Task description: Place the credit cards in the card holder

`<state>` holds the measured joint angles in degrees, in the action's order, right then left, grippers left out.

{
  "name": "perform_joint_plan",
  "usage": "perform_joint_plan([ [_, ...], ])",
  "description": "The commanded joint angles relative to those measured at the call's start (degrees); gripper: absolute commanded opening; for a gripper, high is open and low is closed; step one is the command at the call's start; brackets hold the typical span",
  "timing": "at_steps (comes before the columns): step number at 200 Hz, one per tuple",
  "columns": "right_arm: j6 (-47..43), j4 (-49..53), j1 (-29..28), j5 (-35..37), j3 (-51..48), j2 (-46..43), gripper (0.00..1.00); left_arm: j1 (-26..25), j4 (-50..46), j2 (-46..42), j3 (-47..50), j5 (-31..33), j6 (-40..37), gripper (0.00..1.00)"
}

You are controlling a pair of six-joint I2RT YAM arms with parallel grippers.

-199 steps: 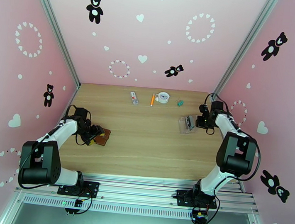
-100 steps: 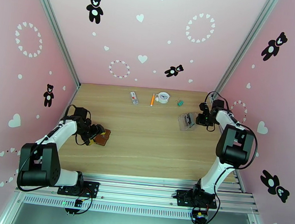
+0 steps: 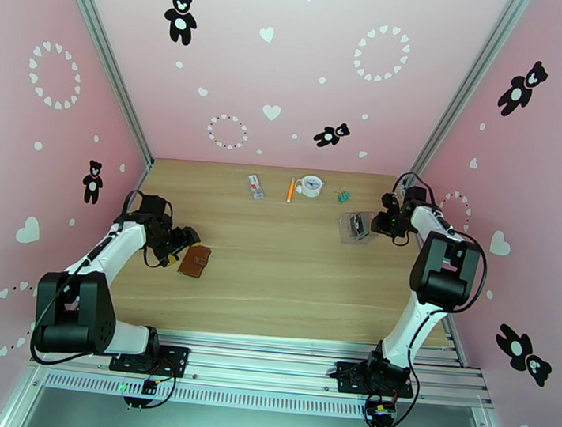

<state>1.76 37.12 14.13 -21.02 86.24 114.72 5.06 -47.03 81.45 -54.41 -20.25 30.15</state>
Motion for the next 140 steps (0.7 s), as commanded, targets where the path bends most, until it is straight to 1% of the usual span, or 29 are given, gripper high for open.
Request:
perform_joint_plan([
  [1,2.3,-0.7,0.1,0.6,-1.1,-1.9,0.3,-0.4,0.4,1.1,-0.9,2.1,-1.2,0.8],
  [28,3.8,-3.5,0.1,2.3,-4.4,-6.5,0.35,-0.2,1.4,2.5,-0.7,3.5,-1.2,0.81],
  [35,4.4,-4.4,0.1,2.8,-5.5,-7.9,0.36,-0.1,1.9,3.0,-0.7,3.5,-1.1,0.89],
  [47,5.8,-5.9,0.2,3.4,-7.8,-10.7,0.38,-0.1,2.6,4.0,-0.9,3.6,-0.7,0.91],
  [62,7.8,-3.8,0.4,3.0,-8.4,-11.4,0.39,-0.1,3.7,5.4,-1.2,3.6,-0.1,0.92],
  [71,8.6,-4.4,0.2,2.8,-10.7,-12.7,0.39,0.0,3.9,6.4,-1.6,4.0,0.0,0.92],
  [82,9.0,-8.2,0.2,2.4,-15.6,-16.4,0.4,0.0,4.3,7.4,-2.1,4.4,0.0,0.92],
  [89,9.1,-9.9,0.2,2.9,-18.0,-18.6,0.43,0.0,4.8,8.1,-2.2,4.2,-0.1,0.92],
  [108,8.5,-11.0,0.3,4.3,-22.5,-23.7,0.44,0.0,5.7,10.6,-2.7,3.5,-0.3,0.91],
  [127,9.1,-12.3,0.3,3.3,-27.0,-29.3,0.45,0.0,6.5,12.8,-3.2,3.5,-0.7,0.91],
  [138,11.1,-14.3,0.2,2.2,-30.6,-33.0,0.49,0.0,7.0,13.9,-3.2,3.6,-0.8,0.91],
  [140,11.4,-14.7,0.2,1.9,-31.3,-33.7,0.51,0.0,7.2,14.0,-3.2,3.5,-0.8,0.91],
])
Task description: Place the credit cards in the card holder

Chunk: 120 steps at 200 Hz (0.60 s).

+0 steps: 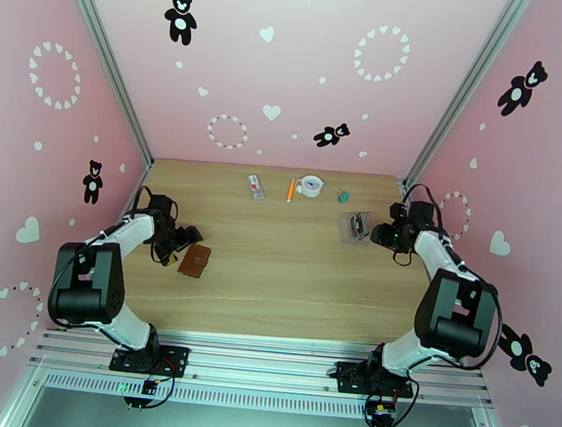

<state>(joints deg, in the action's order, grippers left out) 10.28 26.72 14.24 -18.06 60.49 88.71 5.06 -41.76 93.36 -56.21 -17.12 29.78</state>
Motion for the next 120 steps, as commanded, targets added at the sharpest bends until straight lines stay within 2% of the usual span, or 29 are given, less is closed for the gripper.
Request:
perform_joint_plan([
  [1,3.0,-4.5,0.0,-1.2,-5.9,-8.0,0.52,0.0,2.0,2.3,-1.3,0.4,-0.5,0.91],
  [6,3.6,-5.3,-0.3,-1.4,-7.5,-9.6,0.59,0.0,2.4,2.9,-1.2,0.4,-0.4,0.91],
  [13,4.8,-6.2,-1.0,-0.6,-10.1,-12.3,0.61,0.0,2.9,3.7,-0.8,0.1,-0.3,0.9],
  [47,9.2,-10.6,-4.6,-1.8,-19.5,-22.4,0.63,-0.2,4.4,6.1,0.7,-1.0,0.1,0.83],
  [71,14.3,-11.5,-9.3,-2.9,-23.4,-26.9,0.62,-3.0,5.3,5.3,2.2,-3.3,2.7,0.76],
  [93,21.5,-14.5,-16.8,-0.5,-27.8,-29.6,0.61,-9.9,7.9,3.9,4.3,-5.9,8.9,0.73],
  [120,34.7,-25.1,-27.8,6.6,-35.0,-29.6,0.61,-23.8,13.8,3.9,4.1,-6.7,19.4,0.71],
])
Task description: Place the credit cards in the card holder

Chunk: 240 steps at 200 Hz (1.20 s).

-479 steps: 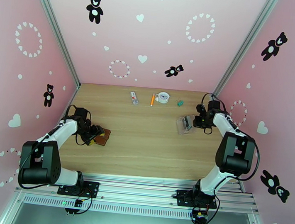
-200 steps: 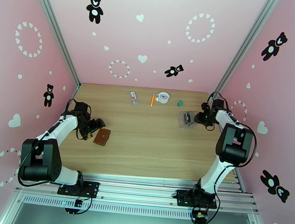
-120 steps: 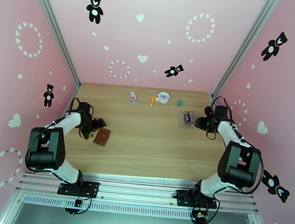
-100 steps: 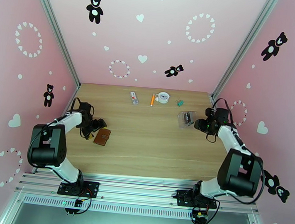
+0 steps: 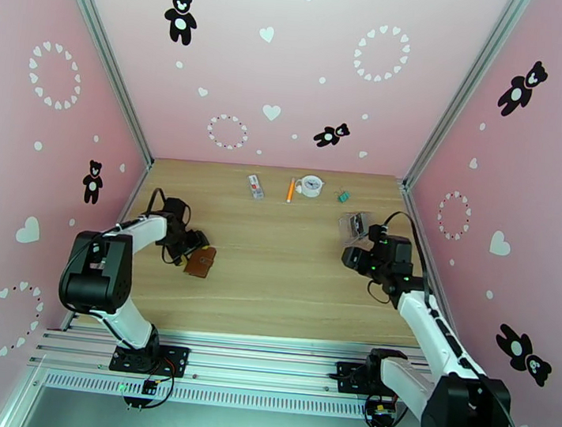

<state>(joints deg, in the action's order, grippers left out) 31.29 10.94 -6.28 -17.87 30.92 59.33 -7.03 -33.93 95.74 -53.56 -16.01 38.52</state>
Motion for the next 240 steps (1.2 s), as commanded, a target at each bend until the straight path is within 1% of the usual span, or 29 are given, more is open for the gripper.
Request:
perform_joint_plan([
  [1,14.0,-9.5,-7.6,6.8,-5.6,-0.1,0.61,-12.2,6.2,1.7,1.2,-7.9,10.8,0.71],
  [6,15.9,-10.9,-9.8,8.7,-6.3,0.5,0.6,-14.4,6.4,2.6,-0.4,-8.6,11.6,0.71],
  [12,17.7,-12.2,-12.2,10.9,-6.8,1.7,0.6,-16.4,4.4,3.9,-3.8,-8.7,10.3,0.69],
  [21,19.6,-13.7,-15.1,12.7,-6.8,4.2,0.6,-18.1,-2.0,5.4,-9.0,-6.3,7.7,0.69],
  [27,20.5,-14.3,-16.9,13.1,-6.2,6.4,0.6,-18.4,-4.1,6.0,-10.7,-6.3,7.4,0.69],
  [42,21.0,-14.1,-19.9,12.0,-2.8,12.3,0.59,-18.5,-0.9,5.7,-9.8,-11.7,9.4,0.69],
  [54,20.7,-13.4,-22.1,10.4,1.0,17.5,0.57,-19.0,-0.3,5.4,-9.4,-12.3,9.6,0.69],
  [82,20.3,-12.6,-24.9,8.9,8.9,26.9,0.56,-18.3,-3.3,3.4,-9.0,-7.8,7.0,0.69],
  [91,19.2,-10.8,-25.6,8.1,12.5,30.4,0.55,-17.7,-2.3,2.6,-7.5,-8.6,8.0,0.69],
  [111,15.9,-3.5,-26.9,5.0,22.4,38.2,0.52,-16.5,0.0,1.9,-4.3,-10.7,11.2,0.67],
  [144,15.6,-1.3,-27.8,0.6,31.2,47.6,0.51,-16.4,1.0,0.1,-2.3,-10.4,12.1,0.65],
  [184,14.9,0.7,-29.2,-2.5,34.2,51.7,0.5,-16.0,5.8,0.7,1.0,-11.9,14.0,0.63],
  [201,14.7,0.8,-30.1,-5.4,34.1,52.5,0.49,-15.8,7.8,1.0,1.9,-11.7,14.7,0.61],
  [225,12.7,0.6,-33.0,-8.4,34.0,51.5,0.45,-14.7,8.9,2.4,1.4,-11.7,14.5,0.59],
  [240,12.1,-0.1,-34.8,-9.9,34.0,50.7,0.44,-13.9,9.8,3.3,0.8,-11.9,14.0,0.57],
])
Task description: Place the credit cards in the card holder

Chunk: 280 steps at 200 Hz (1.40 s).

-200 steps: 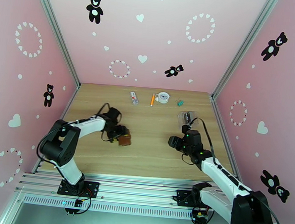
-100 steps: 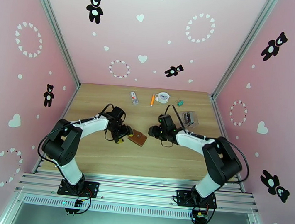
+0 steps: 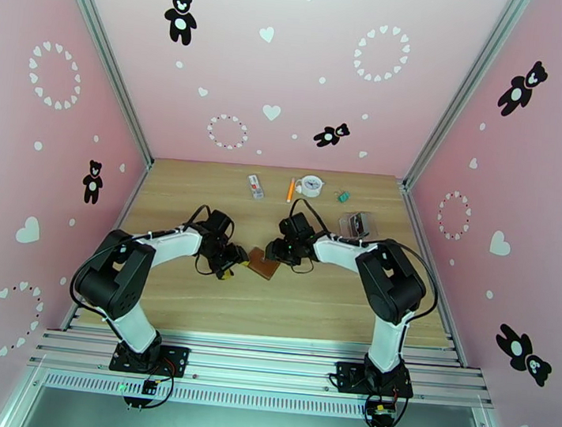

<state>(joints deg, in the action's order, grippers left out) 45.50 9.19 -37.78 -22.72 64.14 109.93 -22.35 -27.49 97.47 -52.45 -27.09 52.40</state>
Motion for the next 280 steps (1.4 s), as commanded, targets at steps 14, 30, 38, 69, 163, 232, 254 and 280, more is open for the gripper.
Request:
perform_joint_plan([
  [14,-1.9,1.4,-3.9,-4.6,0.7,-0.8,0.43,2.1,3.2,2.6,-1.4,-1.0,-0.7,0.55],
  [30,-1.7,0.9,-3.8,-1.5,0.2,-2.8,0.43,2.3,3.1,3.4,-2.2,-1.1,-1.3,0.51],
  [38,-1.8,0.8,-3.8,-0.4,0.2,-3.5,0.43,2.3,3.5,3.9,-2.4,-1.5,-1.4,0.49],
  [69,-1.9,5.1,-3.7,3.0,3.0,-3.6,0.45,2.3,4.1,5.0,-2.5,-2.4,-3.0,0.45],
  [163,-2.8,27.6,-7.0,8.7,23.3,5.2,0.32,2.3,12.4,3.1,4.3,-5.3,-4.9,0.15],
  [232,-7.6,35.3,-8.2,12.7,30.4,11.1,0.29,2.7,13.4,2.5,5.0,-4.1,-4.9,0.08],
  [254,-10.2,36.6,-8.3,13.3,31.4,12.8,0.3,2.7,13.8,3.0,5.1,-4.5,-5.0,0.07],
  [280,-12.9,38.4,-8.9,14.0,33.6,15.3,0.31,2.7,13.7,3.6,5.0,-4.5,-5.4,0.07],
])
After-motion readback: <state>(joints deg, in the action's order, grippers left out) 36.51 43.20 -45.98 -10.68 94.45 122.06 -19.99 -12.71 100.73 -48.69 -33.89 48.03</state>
